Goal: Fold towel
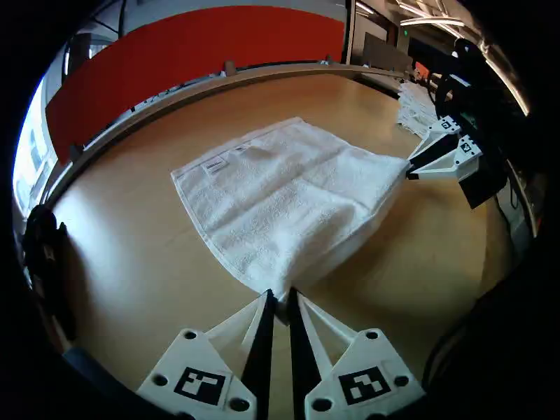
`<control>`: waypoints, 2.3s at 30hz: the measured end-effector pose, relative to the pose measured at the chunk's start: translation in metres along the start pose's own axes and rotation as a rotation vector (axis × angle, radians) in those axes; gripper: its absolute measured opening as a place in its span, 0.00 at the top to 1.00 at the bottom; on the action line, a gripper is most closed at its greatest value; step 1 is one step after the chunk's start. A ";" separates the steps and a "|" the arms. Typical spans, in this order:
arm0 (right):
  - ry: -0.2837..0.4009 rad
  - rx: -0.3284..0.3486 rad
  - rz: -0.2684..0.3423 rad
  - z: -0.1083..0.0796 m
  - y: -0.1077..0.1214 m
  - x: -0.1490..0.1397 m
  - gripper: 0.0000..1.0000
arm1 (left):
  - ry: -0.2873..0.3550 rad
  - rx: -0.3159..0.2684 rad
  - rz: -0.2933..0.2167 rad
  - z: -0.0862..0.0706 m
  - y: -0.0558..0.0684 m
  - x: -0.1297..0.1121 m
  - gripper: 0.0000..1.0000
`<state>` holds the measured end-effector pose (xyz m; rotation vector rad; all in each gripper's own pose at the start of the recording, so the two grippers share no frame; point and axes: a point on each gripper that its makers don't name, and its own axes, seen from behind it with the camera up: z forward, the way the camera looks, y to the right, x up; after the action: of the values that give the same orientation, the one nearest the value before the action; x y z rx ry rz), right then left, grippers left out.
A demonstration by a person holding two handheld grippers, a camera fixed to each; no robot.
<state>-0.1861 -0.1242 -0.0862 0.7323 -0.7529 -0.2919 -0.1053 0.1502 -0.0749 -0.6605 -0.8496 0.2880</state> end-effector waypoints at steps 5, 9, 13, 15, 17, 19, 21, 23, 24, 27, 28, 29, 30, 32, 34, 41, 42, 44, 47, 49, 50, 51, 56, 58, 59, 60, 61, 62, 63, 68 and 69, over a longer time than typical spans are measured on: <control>0.012 -0.003 -0.003 -0.013 0.000 0.012 0.84 | 0.019 0.000 -0.011 -0.015 0.002 0.011 0.86; 0.021 -0.006 -0.013 -0.025 -0.002 0.020 0.84 | 0.032 -0.003 -0.020 -0.027 0.005 0.018 0.86; 0.033 0.000 -0.012 -0.038 -0.006 0.029 0.84 | 0.035 -0.001 -0.028 -0.037 0.007 0.023 0.86; 0.039 0.002 -0.010 -0.043 -0.008 0.032 0.84 | 0.035 -0.002 -0.031 -0.041 0.008 0.024 0.87; 0.044 0.002 -0.009 -0.049 -0.010 0.036 0.84 | 0.035 -0.004 -0.035 -0.045 0.010 0.025 0.86; 0.049 0.005 -0.010 -0.054 -0.012 0.039 0.84 | 0.035 -0.004 -0.039 -0.049 0.010 0.027 0.87; 0.052 0.007 -0.010 -0.059 -0.014 0.042 0.84 | 0.035 -0.003 -0.043 -0.053 0.011 0.029 0.86; 0.054 0.009 -0.011 -0.063 -0.017 0.044 0.84 | 0.037 -0.001 -0.048 -0.058 0.011 0.032 0.86; 0.056 0.009 -0.011 -0.064 -0.017 0.045 0.84 | 0.039 -0.001 -0.050 -0.060 0.012 0.033 0.86; 0.063 0.007 -0.011 -0.069 -0.019 0.049 0.84 | 0.043 -0.003 -0.059 -0.067 0.013 0.038 0.86; 0.065 0.006 -0.010 -0.071 -0.020 0.050 0.84 | 0.045 -0.005 -0.062 -0.070 0.014 0.039 0.86; 0.066 0.006 -0.010 -0.073 -0.020 0.051 0.84 | 0.046 -0.007 -0.065 -0.072 0.015 0.041 0.87; 0.067 0.006 -0.009 -0.074 -0.020 0.051 0.84 | 0.047 -0.008 -0.067 -0.074 0.015 0.041 0.86; 0.068 0.006 -0.007 -0.078 -0.021 0.053 0.84 | 0.049 -0.010 -0.071 -0.079 0.016 0.043 0.86; 0.069 0.006 -0.007 -0.080 -0.021 0.054 0.84 | 0.048 -0.014 -0.073 -0.081 0.018 0.043 0.86; 0.074 0.009 -0.017 -0.087 -0.023 0.058 0.84 | 0.043 -0.022 -0.072 -0.089 0.024 0.042 0.86; 0.075 0.009 -0.018 -0.089 -0.023 0.059 0.84 | 0.043 -0.023 -0.073 -0.090 0.025 0.042 0.86; 0.076 0.011 -0.021 -0.091 -0.024 0.059 0.84 | 0.044 -0.024 -0.076 -0.092 0.026 0.042 0.86; 0.076 0.014 -0.023 -0.094 -0.026 0.060 0.84 | 0.046 -0.029 -0.085 -0.096 0.028 0.043 0.86; 0.076 0.015 -0.023 -0.097 -0.026 0.061 0.84 | 0.046 -0.035 -0.092 -0.099 0.030 0.044 0.86; 0.076 0.015 -0.023 -0.098 -0.027 0.061 0.84 | 0.046 -0.037 -0.095 -0.100 0.030 0.044 0.86; 0.076 0.016 -0.024 -0.099 -0.027 0.061 0.84 | 0.046 -0.039 -0.097 -0.101 0.031 0.044 0.86; 0.077 0.022 -0.030 -0.104 -0.030 0.064 0.84 | 0.042 -0.041 -0.102 -0.104 0.032 0.043 0.86; 0.077 0.022 -0.033 -0.107 -0.030 0.065 0.84 | 0.042 -0.042 -0.099 -0.106 0.033 0.043 0.86; 0.078 0.022 -0.034 -0.108 -0.030 0.065 0.84 | 0.042 -0.042 -0.098 -0.106 0.033 0.043 0.86; 0.078 0.022 -0.034 -0.109 -0.031 0.065 0.84 | 0.042 -0.043 -0.098 -0.107 0.034 0.043 0.86; 0.079 0.022 -0.032 -0.110 -0.031 0.066 0.84 | 0.042 -0.044 -0.098 -0.108 0.034 0.043 0.86; 0.079 0.022 -0.031 -0.110 -0.031 0.066 0.84 | 0.042 -0.045 -0.098 -0.108 0.035 0.043 0.86; 0.079 0.022 -0.030 -0.111 -0.031 0.066 0.84 | 0.041 -0.046 -0.099 -0.109 0.035 0.043 0.87; 0.079 0.024 -0.023 -0.111 -0.032 0.065 0.84 | 0.039 -0.048 -0.105 -0.110 0.036 0.042 0.86; 0.078 0.024 -0.023 -0.111 -0.032 0.065 0.84 | 0.039 -0.048 -0.106 -0.110 0.036 0.042 0.86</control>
<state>-0.0618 -0.1235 -0.1302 0.7716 -0.6751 -0.2739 0.0069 0.1523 -0.1255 -0.6612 -0.8529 0.1589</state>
